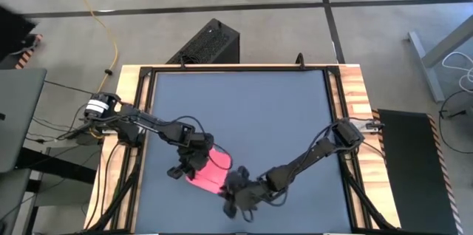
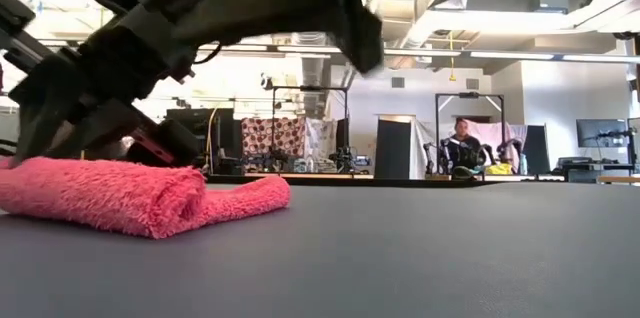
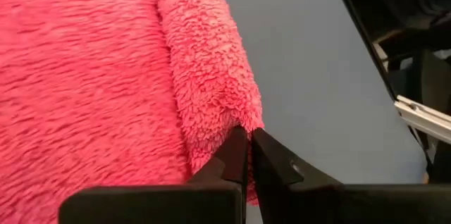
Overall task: Roll towel
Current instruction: Roll the red microfiber cloth
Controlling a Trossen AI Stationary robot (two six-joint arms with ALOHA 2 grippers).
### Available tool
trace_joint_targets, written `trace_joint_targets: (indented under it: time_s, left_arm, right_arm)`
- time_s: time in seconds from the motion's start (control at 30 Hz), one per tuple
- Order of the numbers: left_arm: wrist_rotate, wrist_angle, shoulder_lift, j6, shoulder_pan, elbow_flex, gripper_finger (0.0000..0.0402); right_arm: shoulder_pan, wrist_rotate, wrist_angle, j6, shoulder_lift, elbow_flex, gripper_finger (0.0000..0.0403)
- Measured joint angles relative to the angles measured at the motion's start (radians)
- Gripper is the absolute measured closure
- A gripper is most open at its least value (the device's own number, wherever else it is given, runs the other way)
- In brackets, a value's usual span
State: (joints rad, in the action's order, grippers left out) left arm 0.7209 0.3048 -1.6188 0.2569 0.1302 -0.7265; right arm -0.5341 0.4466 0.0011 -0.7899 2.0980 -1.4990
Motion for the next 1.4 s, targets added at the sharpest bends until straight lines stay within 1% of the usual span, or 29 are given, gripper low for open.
trace_joint_targets:
  time_s: [0.07, 0.13, 0.2, 0.27, 0.37, 0.43, 0.5, 0.57, 0.63, 0.67, 0.7, 0.73, 0.8, 0.9, 0.97, 1.1, 1.2, 1.4]
  left_arm:
    - [0.007, 0.008, 0.0, 0.004, -0.016, 0.0, 0.0401]
    - [0.015, 0.014, 0.0, 0.008, -0.023, -0.001, 0.0401]
    - [0.017, 0.026, 0.0, 0.011, -0.026, -0.001, 0.0401]
    - [0.017, 0.028, 0.0, 0.015, -0.026, -0.001, 0.0401]
    - [0.017, 0.028, 0.0, 0.014, -0.026, -0.001, 0.0401]
    - [0.017, 0.03, 0.0, 0.014, -0.026, -0.001, 0.0401]
    - [0.017, 0.035, 0.0, 0.012, -0.026, -0.001, 0.0402]
    - [0.017, 0.037, 0.0, 0.011, -0.026, -0.001, 0.0401]
    - [0.017, 0.039, 0.0, 0.011, -0.026, -0.001, 0.0401]
    - [0.017, 0.038, 0.0, 0.011, -0.026, -0.001, 0.0401]
    - [0.017, 0.037, 0.0, 0.011, -0.026, -0.001, 0.0401]
    - [0.017, 0.038, 0.0, 0.011, -0.026, -0.001, 0.0401]
    - [0.016, 0.038, 0.0, 0.011, -0.026, -0.001, 0.0401]
    - [0.016, 0.039, 0.0, 0.011, -0.026, -0.001, 0.0401]
    - [0.016, 0.04, 0.0, 0.011, -0.026, -0.001, 0.0401]
    - [0.015, 0.044, 0.0, 0.01, -0.026, -0.001, 0.0401]
    - [0.015, 0.045, 0.0, 0.01, -0.026, -0.001, 0.0401]
    - [0.022, 0.046, 0.0, 0.005, -0.026, -0.001, 0.0401]
  right_arm:
    - [-0.014, -0.002, -0.001, 0.208, 0.001, 0.0, 0.0279]
    - [-0.015, 0.001, -0.018, 0.351, 0.002, 0.0, 0.0279]
    - [-0.011, 0.001, -0.044, 0.45, 0.002, 0.0, 0.0279]
    - [-0.004, -0.008, -0.074, 0.51, 0.009, 0.0, 0.0274]
    - [0.014, -0.055, -0.084, 0.535, 0.038, -0.001, 0.0258]
    - [0.026, -0.1, -0.074, 0.542, 0.062, -0.006, 0.0241]
    - [0.033, -0.125, -0.07, 0.581, 0.07, -0.024, 0.0223]
    - [0.035, -0.127, -0.064, 0.638, 0.069, -0.03, 0.0205]
    - [0.035, -0.104, -0.072, 0.666, 0.068, -0.031, 0.019]
    - [0.038, -0.107, -0.072, 0.675, 0.068, -0.03, 0.0185]
    - [0.04, -0.137, -0.066, 0.686, 0.069, -0.03, 0.0182]
    - [0.042, -0.17, -0.058, 0.697, 0.069, -0.03, 0.018]
    - [0.044, -0.189, -0.038, 0.722, 0.083, -0.032, 0.018]
    - [0.041, -0.163, -0.028, 0.746, 0.105, -0.028, 0.0182]
    - [0.047, -0.162, 0.01, 0.742, 0.129, -0.033, 0.0183]
    - [0.048, -0.157, 0.018, 0.738, 0.145, -0.041, 0.0183]
    - [0.053, -0.135, 0.001, 0.738, 0.151, -0.039, 0.0184]
    - [0.085, -0.134, -0.027, 0.679, 0.149, -0.039, 0.0185]
